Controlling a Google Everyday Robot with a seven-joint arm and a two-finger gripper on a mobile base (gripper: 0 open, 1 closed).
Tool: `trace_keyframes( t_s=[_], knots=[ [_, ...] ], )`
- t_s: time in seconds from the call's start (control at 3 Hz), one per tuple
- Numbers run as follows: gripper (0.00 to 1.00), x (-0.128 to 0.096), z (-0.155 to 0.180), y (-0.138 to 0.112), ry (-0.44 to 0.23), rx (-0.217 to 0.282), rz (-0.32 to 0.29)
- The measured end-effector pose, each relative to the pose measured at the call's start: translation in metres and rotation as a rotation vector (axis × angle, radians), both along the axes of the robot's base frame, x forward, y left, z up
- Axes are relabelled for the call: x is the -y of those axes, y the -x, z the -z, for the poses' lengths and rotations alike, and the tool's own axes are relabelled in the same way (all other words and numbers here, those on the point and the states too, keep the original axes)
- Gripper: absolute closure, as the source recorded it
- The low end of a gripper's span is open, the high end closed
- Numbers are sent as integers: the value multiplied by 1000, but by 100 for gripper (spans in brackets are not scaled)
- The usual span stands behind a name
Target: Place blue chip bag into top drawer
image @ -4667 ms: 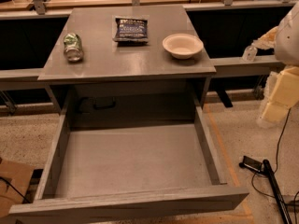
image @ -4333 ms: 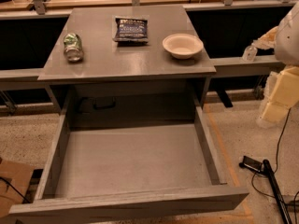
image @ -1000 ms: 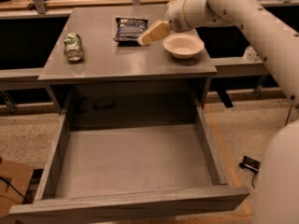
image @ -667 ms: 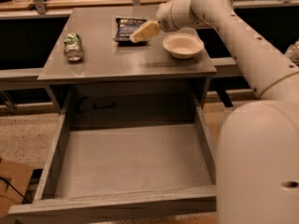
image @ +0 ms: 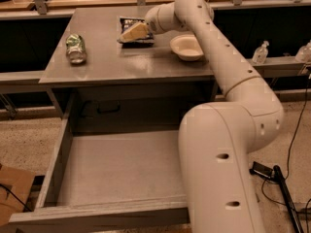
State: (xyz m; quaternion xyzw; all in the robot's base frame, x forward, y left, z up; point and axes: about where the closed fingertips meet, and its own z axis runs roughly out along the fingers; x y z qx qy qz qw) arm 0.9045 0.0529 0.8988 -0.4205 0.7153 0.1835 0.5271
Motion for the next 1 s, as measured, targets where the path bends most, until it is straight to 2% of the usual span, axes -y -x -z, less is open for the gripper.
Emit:
trace_keyframes(
  t_s=[0.33, 0.67, 1.0],
  knots=[
    [0, -17, 18, -15, -5, -40, 9],
    [1, -20, 33, -23, -6, -80, 34],
    [19, -14, 40, -29, -15, -102, 60]
  ],
)
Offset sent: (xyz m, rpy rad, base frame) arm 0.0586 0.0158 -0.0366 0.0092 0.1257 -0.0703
